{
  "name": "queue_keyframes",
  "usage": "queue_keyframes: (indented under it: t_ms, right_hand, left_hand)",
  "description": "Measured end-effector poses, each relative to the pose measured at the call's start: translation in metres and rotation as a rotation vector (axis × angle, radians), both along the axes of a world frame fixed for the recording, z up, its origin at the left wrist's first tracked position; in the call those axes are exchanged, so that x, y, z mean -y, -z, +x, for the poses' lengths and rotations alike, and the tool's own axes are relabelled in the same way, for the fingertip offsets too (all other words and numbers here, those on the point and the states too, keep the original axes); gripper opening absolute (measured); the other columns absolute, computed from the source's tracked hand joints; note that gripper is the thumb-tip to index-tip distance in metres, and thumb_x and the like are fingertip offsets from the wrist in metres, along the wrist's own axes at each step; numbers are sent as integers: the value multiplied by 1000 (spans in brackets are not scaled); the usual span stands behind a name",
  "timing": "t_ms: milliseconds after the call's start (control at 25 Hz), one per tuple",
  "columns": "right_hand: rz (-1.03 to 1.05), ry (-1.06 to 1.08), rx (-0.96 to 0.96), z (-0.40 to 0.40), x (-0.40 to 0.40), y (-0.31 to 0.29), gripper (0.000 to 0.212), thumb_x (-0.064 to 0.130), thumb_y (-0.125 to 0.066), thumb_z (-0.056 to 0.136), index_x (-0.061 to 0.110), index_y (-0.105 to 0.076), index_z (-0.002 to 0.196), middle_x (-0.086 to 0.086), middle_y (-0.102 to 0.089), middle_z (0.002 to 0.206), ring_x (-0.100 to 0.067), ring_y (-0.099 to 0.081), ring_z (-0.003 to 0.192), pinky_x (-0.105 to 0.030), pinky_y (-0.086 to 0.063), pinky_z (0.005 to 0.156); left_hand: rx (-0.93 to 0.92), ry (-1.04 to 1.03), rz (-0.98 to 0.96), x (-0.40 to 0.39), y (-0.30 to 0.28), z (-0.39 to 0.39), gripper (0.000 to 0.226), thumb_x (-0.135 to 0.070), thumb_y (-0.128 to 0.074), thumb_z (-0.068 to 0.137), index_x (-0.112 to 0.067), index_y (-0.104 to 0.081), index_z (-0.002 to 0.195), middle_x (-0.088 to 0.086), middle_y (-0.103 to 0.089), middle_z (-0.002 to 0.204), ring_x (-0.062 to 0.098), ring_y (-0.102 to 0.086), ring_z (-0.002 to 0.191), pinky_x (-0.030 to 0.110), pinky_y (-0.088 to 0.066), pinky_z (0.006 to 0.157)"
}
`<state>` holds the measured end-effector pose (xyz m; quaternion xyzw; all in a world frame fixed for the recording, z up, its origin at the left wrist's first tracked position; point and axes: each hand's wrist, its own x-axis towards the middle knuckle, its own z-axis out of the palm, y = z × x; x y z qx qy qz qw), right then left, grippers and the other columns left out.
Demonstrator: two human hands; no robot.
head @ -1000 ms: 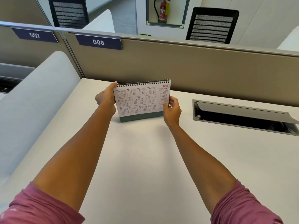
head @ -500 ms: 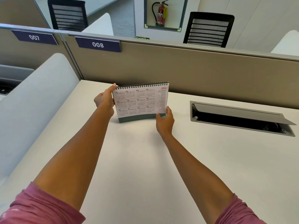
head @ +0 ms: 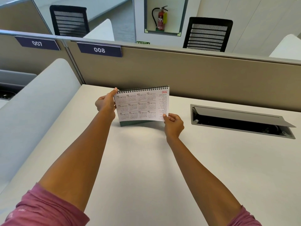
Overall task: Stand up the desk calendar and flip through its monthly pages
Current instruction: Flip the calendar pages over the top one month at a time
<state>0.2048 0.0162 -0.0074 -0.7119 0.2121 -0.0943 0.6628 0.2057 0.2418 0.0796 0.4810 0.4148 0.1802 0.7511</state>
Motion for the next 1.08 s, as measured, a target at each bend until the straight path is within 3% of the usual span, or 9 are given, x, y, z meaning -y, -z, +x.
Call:
queue_keyframes:
  t_ms: [80,280,480,680,800,920,1000,1080]
  right_hand:
    - [22,-14,-19,0,4,0,17,15,-79,80,10,-68,91,-9,-74,88,-24,-72,78,-31,-60,78]
    - [15,-70,-4,-1,15,1,10,14,-77,83,11,-69,88,-4,-71,81,-12,-68,68,-35,-61,80]
    - [99,-131,-65,-1,24,-1,11,13,-67,91,3,-66,97,-14,-72,103,-24,-72,87,-24,-60,72]
    - [195,-305,-126,0,25,-9,27,28,-57,97,4,-68,104,-11,-73,105,-25,-69,99,-28,-59,75]
    - [230,-284,-105,-1,21,-12,19,28,-59,96,12,-70,95,-7,-74,101,-27,-71,99,-27,-60,69]
    - [374,-219,-146,-1,20,-21,43,58,-47,94,24,-72,85,-3,-76,93,-18,-73,88,-24,-58,62]
    - [417,-218,-177,1,23,-22,52,65,-42,92,22,-72,91,-3,-77,95,-16,-72,89,-24,-57,62]
    - [455,-240,-177,0,27,-20,50,61,-45,93,18,-71,97,-5,-76,99,-18,-71,92,-25,-56,65]
  left_hand:
    - [7,-4,0,0,-1,-1,42,-27,-83,80,-16,-43,81,2,-66,74,13,-62,67,24,-51,55]
    - [4,7,10,0,-1,-1,42,-26,-83,79,-17,-42,78,3,-65,77,13,-62,68,27,-52,60]
    - [1,32,4,-1,2,-2,43,-28,-82,81,-17,-40,78,3,-65,76,17,-61,73,33,-53,77]
    - [11,33,8,0,1,-3,41,-26,-83,80,-16,-43,78,5,-66,79,18,-63,75,32,-51,74]
    - [6,27,19,0,-1,-3,39,-26,-83,80,-15,-45,79,3,-67,81,17,-63,72,31,-53,71]
    - [-7,22,33,1,-2,-3,38,-27,-82,81,-15,-45,79,2,-68,81,16,-64,70,32,-55,70]
    - [-9,21,39,1,-2,-3,37,-27,-81,81,-16,-46,79,3,-68,83,16,-64,72,32,-55,72]
    - [-10,19,42,2,-3,-2,36,-26,-81,82,-16,-47,80,3,-69,84,16,-64,74,32,-54,74]
